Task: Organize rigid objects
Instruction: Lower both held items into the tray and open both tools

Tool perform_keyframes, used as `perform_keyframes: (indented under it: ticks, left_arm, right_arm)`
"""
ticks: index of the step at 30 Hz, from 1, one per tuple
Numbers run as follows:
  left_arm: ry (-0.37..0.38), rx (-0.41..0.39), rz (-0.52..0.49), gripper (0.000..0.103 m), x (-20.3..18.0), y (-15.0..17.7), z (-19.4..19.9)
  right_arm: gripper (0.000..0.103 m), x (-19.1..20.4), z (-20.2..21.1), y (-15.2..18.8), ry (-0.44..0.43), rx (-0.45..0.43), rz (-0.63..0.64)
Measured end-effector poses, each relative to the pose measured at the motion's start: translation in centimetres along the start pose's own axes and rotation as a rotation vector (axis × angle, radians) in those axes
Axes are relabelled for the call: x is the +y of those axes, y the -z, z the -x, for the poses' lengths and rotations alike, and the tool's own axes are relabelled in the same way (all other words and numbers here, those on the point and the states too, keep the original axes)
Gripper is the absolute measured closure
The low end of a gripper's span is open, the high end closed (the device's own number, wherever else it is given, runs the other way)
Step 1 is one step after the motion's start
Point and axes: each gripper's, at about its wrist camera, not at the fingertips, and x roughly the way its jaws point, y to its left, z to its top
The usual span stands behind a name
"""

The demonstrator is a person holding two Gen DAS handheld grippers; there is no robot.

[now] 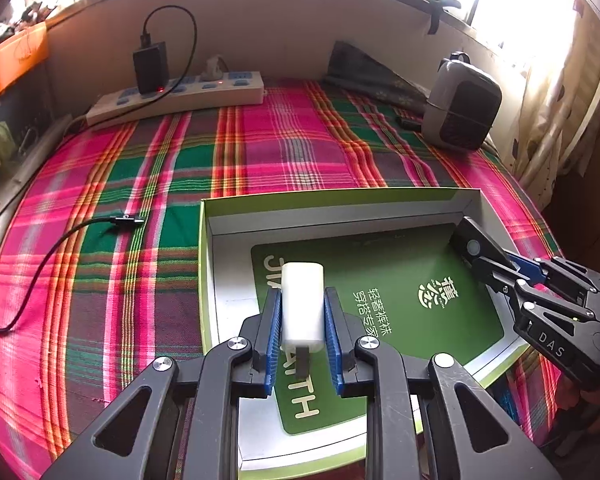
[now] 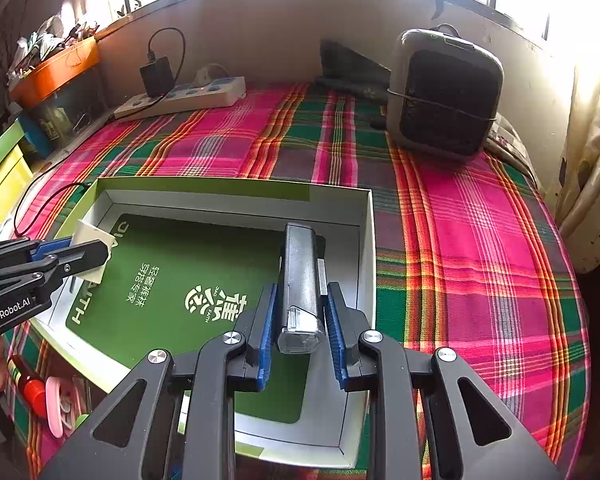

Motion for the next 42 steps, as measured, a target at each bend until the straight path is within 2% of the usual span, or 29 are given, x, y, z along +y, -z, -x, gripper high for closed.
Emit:
perform_keyframes:
  ticks: [6, 16, 23, 28, 33, 42]
  left_arm:
    - [-0.004, 0.009, -0.003, 0.081, 0.0, 0.1, -0.3]
    - [0.000, 0.004, -0.007, 0.071, -0.1, 0.2, -0.2]
    - [-0.009, -0.004, -0.010, 0.066, -0.3, 0.3, 0.2]
    - [-0.005, -0.011, -0.005, 0.066, -0.1, 0.3, 0.7]
    - [0.004, -0.021, -0.008, 0.062, -0.2, 0.6, 1.3]
    - [0.017, -0.052, 0.004, 0.061, -0.2, 1.5, 3.2]
  right_arm:
    - [0.078, 0.0, -0.1, -0.1, 0.002, -0.005, -0.005]
    - [0.078, 0.0, 0.0, 0.0, 0.002, -0.018, -0.015]
    - [0.073, 0.1, 0.1, 0.1, -0.002, -0.024, -0.022]
    - [0.070, 0.2, 0.4, 0.2, -0.007, -0.033, -0.023]
    - [0.069, 0.4, 0.8, 0.3, 0.000, -0.045, -0.023]
    - [0.069, 0.0, 2.3, 0.7, -0.010, -0.072, -0.057]
